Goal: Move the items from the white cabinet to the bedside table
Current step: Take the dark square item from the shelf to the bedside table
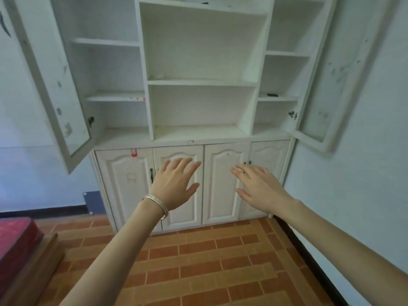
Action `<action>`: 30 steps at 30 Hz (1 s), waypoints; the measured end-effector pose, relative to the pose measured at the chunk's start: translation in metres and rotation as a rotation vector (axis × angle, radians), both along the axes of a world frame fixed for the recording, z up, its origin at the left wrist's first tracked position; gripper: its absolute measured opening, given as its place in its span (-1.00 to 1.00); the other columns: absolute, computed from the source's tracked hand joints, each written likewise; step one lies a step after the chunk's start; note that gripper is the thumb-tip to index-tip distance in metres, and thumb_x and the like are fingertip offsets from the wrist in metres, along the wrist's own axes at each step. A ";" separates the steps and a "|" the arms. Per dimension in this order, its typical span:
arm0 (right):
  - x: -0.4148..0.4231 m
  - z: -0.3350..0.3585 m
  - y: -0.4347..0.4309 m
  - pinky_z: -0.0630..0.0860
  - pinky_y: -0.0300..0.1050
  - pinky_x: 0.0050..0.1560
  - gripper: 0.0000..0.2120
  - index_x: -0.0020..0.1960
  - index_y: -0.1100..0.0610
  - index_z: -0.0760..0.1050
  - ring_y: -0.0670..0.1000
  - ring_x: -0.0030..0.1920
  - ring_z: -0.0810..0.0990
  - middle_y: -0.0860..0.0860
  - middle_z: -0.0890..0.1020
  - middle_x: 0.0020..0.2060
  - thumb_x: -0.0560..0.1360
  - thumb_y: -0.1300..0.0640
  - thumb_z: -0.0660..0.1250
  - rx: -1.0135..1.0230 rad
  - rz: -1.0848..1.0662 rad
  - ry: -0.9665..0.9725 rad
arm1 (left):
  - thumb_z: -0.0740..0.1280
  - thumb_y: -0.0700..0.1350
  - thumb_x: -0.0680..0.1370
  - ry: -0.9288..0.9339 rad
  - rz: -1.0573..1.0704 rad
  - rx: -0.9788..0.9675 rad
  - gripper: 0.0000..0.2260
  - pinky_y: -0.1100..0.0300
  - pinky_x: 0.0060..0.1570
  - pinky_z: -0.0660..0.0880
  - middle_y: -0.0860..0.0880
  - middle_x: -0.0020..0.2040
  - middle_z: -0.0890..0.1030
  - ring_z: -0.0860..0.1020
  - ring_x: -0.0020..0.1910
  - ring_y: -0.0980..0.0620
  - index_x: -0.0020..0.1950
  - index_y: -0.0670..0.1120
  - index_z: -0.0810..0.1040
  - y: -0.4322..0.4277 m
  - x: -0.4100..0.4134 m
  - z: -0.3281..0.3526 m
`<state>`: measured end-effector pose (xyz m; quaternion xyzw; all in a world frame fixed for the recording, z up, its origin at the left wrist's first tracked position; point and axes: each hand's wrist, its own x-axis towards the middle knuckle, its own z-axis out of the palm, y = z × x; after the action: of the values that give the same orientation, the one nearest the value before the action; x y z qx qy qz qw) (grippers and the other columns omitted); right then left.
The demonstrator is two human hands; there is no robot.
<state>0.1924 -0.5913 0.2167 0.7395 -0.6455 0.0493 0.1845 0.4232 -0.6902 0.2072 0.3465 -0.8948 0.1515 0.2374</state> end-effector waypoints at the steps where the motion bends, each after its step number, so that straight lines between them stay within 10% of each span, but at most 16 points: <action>1: -0.007 0.004 -0.011 0.15 0.01 0.37 -0.47 0.47 0.09 0.12 0.08 0.40 0.23 0.09 0.26 0.43 0.56 -0.03 0.15 -0.012 -0.015 -0.004 | 0.29 0.09 0.49 -0.002 -0.018 -0.012 -0.51 -0.12 0.25 0.31 -0.11 0.31 0.46 0.42 0.26 -0.15 0.38 -0.04 0.37 -0.014 -0.009 0.005; 30: -0.365 0.019 -0.209 0.15 0.04 0.37 -0.48 0.46 0.11 0.15 0.11 0.39 0.24 0.11 0.27 0.42 0.56 0.01 0.17 -0.038 -0.125 -0.009 | 0.26 0.10 0.50 0.037 -0.172 -0.085 -0.52 -0.15 0.27 0.31 -0.10 0.30 0.48 0.43 0.28 -0.13 0.39 -0.03 0.36 -0.233 -0.391 0.008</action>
<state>-0.1729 -0.7999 0.2358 0.6940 -0.6900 0.0532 0.1985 0.0324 -0.9234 0.2155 0.2607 -0.9095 0.1619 0.2803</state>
